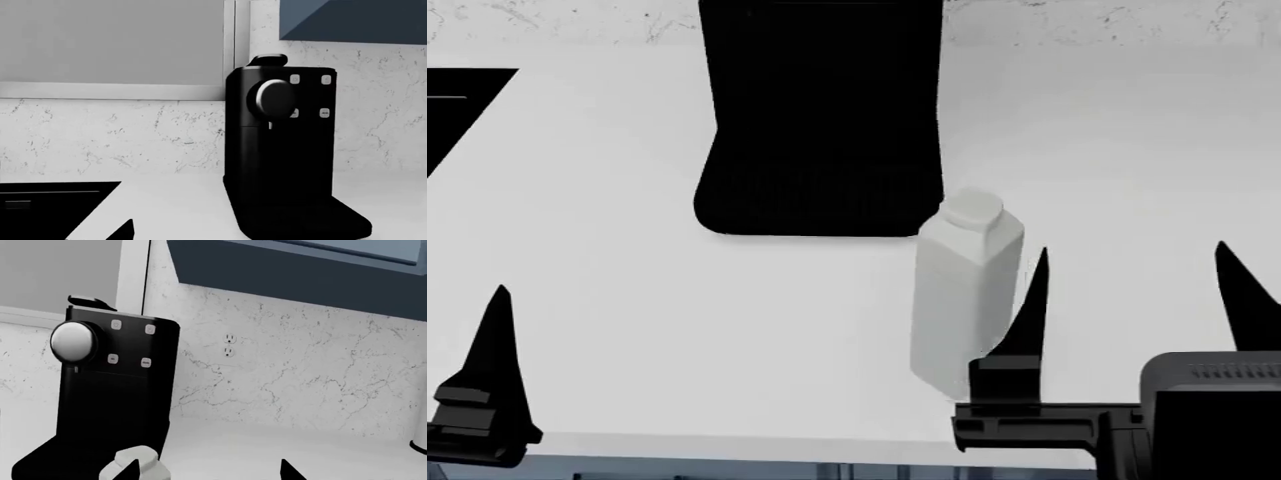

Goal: Place the eggs and milk next to the bowl.

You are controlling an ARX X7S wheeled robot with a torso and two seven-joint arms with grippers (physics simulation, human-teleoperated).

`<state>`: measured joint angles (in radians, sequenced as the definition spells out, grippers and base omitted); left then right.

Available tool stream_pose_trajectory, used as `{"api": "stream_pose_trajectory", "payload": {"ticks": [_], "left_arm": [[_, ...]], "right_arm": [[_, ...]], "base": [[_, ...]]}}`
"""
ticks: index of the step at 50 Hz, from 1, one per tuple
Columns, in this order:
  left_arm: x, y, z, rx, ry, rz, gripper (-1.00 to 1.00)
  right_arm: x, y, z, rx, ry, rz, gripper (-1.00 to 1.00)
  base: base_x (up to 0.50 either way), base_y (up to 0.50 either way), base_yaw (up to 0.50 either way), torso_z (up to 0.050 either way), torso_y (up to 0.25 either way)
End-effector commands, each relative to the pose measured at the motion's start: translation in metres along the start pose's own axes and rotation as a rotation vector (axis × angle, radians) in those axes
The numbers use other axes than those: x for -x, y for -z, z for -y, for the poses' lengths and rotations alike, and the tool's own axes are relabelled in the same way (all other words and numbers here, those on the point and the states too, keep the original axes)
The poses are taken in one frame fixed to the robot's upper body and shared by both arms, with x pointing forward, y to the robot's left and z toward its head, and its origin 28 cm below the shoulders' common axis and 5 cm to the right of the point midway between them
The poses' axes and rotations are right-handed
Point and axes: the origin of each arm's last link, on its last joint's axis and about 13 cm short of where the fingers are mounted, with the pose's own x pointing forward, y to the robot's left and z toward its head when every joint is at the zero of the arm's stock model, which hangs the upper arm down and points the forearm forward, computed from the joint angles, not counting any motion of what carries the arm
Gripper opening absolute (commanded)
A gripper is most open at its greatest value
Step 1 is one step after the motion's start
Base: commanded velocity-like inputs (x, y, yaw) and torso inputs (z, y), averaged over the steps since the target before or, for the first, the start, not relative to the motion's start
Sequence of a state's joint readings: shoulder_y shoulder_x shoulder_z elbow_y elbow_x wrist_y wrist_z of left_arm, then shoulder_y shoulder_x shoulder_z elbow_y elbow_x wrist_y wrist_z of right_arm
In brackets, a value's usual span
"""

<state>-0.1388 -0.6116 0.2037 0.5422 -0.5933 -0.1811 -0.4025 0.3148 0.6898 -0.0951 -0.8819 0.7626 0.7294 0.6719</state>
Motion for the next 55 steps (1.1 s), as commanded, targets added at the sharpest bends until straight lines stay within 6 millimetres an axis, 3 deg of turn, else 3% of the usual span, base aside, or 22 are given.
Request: {"api": "stream_pose_trajectory", "payload": {"ticks": [1,13,22,42,55], "left_arm": [[0.0007,0.001,-0.0014,0.0,-0.005,-0.001,1.0],[0.0003,0.0006,-0.0021,0.001,-0.007,0.0,1.0],[-0.0002,0.0006,-0.0008,0.003,-0.002,0.0,1.0],[0.0011,0.0009,-0.0017,0.003,-0.005,0.0,1.0],[0.0003,0.0014,-0.0003,0.003,0.001,0.0,1.0]], "right_arm": [[-0.0003,0.0009,-0.001,0.0,-0.01,-0.005,1.0],[-0.002,0.0011,-0.0023,0.008,-0.012,-0.009,1.0],[-0.0021,0.0004,-0.0016,0.001,-0.002,-0.014,1.0],[-0.0021,0.0006,-0.0022,0.004,-0.006,-0.014,1.0],[0.0024,-0.0035,0.0004,0.017,-0.043,-0.014,1.0]], "base": [[0.0,-0.5,0.0,0.0,0.0],[0.0,-0.5,0.0,0.0,0.0],[0.0,0.0,0.0,0.0,0.0],[0.39,0.0,0.0,0.0,0.0],[0.0,0.0,0.0,0.0,0.0]]}}
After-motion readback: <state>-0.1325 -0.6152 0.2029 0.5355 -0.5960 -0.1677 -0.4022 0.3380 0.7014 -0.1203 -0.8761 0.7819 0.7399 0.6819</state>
